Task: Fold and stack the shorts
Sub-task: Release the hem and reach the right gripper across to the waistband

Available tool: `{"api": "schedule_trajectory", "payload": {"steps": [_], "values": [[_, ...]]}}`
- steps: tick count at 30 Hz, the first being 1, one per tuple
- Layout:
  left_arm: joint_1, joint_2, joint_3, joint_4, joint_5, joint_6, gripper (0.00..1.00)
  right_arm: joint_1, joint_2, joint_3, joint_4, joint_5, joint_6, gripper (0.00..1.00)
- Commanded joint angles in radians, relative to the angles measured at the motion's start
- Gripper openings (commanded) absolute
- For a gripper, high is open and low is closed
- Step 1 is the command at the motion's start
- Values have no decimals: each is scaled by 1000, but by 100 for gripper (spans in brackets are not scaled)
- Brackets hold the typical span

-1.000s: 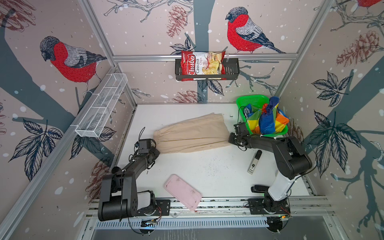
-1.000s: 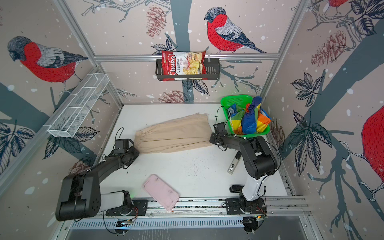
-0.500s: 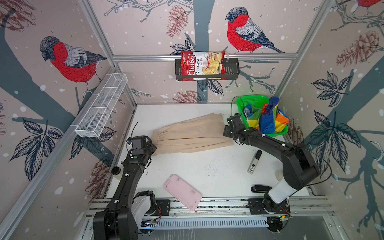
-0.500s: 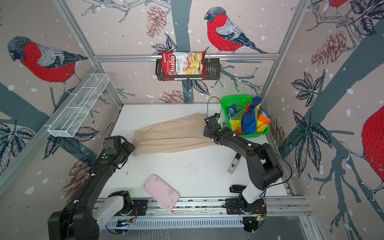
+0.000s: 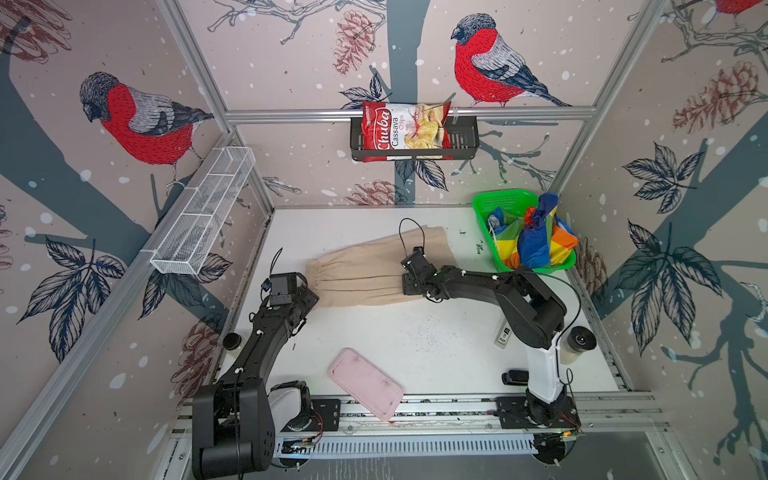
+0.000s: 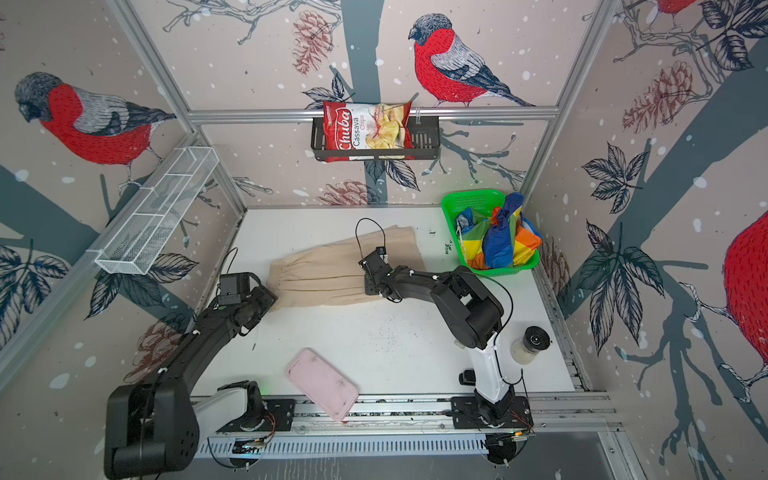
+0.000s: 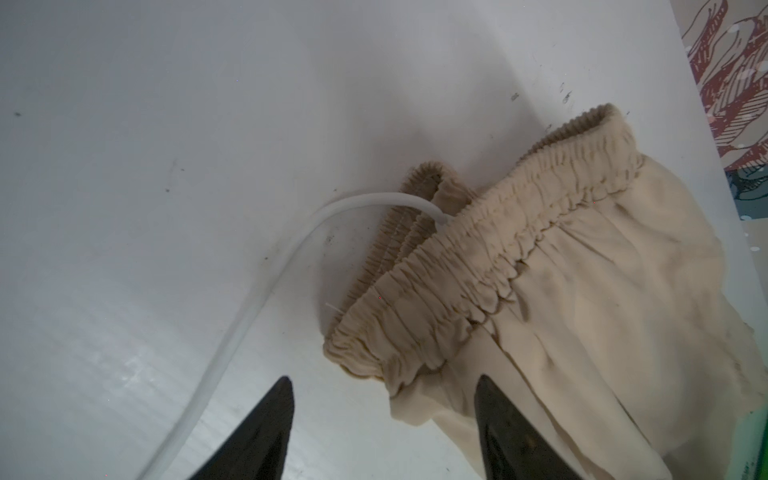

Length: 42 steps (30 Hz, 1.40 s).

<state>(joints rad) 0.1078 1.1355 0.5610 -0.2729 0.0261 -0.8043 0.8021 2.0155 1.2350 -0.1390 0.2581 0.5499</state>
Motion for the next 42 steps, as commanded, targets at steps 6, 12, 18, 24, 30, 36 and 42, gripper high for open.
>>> {"api": "schedule_trajectory", "payload": {"steps": [6,12,18,24,30,36,42], "values": [[1,-14,16,18,10,-7,68,-118,-125,-263,-42,76,-30,71],[3,-36,33,30,57,-14,70,-41,-213,-185,-23,157,-252,73],[3,-8,25,113,190,-13,67,135,-228,-31,83,267,-412,89],[4,12,-49,240,239,-35,66,246,-69,185,93,203,-466,100],[17,16,-99,266,219,-45,59,293,149,439,76,60,-415,100],[52,-22,-121,270,207,-59,57,271,297,530,40,-105,-276,92],[55,-2,-130,290,219,-62,58,271,213,289,103,-161,-206,63]]}}
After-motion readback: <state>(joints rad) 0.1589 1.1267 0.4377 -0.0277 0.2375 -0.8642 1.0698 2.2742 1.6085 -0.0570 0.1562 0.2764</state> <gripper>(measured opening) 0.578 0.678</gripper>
